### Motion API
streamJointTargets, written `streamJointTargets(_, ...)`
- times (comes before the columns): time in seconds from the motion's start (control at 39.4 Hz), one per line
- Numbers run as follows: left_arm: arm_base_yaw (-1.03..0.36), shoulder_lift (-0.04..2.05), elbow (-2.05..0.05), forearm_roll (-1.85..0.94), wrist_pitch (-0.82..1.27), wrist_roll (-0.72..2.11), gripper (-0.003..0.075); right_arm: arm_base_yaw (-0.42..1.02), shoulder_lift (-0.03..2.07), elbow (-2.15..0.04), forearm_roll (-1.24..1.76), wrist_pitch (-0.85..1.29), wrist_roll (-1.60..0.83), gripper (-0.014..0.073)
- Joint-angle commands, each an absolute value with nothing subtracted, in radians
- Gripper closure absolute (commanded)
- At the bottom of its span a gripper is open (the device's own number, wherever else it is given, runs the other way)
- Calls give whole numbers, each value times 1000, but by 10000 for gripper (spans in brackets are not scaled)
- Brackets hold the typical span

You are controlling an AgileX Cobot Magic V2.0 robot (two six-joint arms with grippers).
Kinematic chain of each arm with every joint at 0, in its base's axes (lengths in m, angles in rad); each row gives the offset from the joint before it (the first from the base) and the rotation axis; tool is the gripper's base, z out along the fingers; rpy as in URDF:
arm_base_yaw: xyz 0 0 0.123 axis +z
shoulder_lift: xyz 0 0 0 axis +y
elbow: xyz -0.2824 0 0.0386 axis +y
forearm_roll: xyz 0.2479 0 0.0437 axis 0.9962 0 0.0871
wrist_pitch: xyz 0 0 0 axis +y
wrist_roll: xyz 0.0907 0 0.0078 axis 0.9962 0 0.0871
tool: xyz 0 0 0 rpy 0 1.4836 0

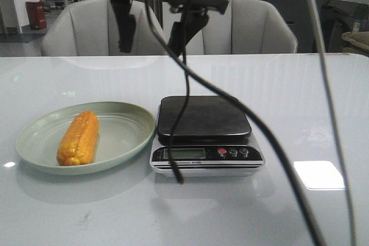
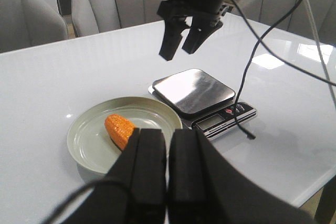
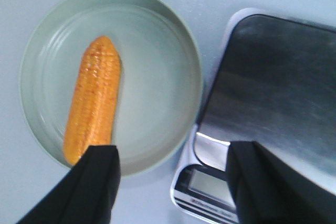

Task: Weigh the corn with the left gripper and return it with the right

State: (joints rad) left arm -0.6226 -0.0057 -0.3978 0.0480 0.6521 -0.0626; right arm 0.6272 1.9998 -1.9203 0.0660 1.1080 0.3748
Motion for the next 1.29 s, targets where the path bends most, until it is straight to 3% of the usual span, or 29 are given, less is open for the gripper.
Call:
streamJointTargets(0.0, -628, -25, -421, 49, 571, -63, 596, 589, 1891, -1954, 73, 1164, 252, 61)
streamJointTargets(0.18, -628, -25, -421, 49, 571, -63, 596, 515, 1781, -1859, 71, 1186, 110, 61)
streamJointTargets(0.53, -628, -25, -421, 49, 571, -63, 596, 449, 1411, -1413, 71, 931, 7, 61)
streamJointTargets(1.27, -628, -25, -421, 49, 571, -63, 596, 449, 235, -441, 68, 302, 6, 61)
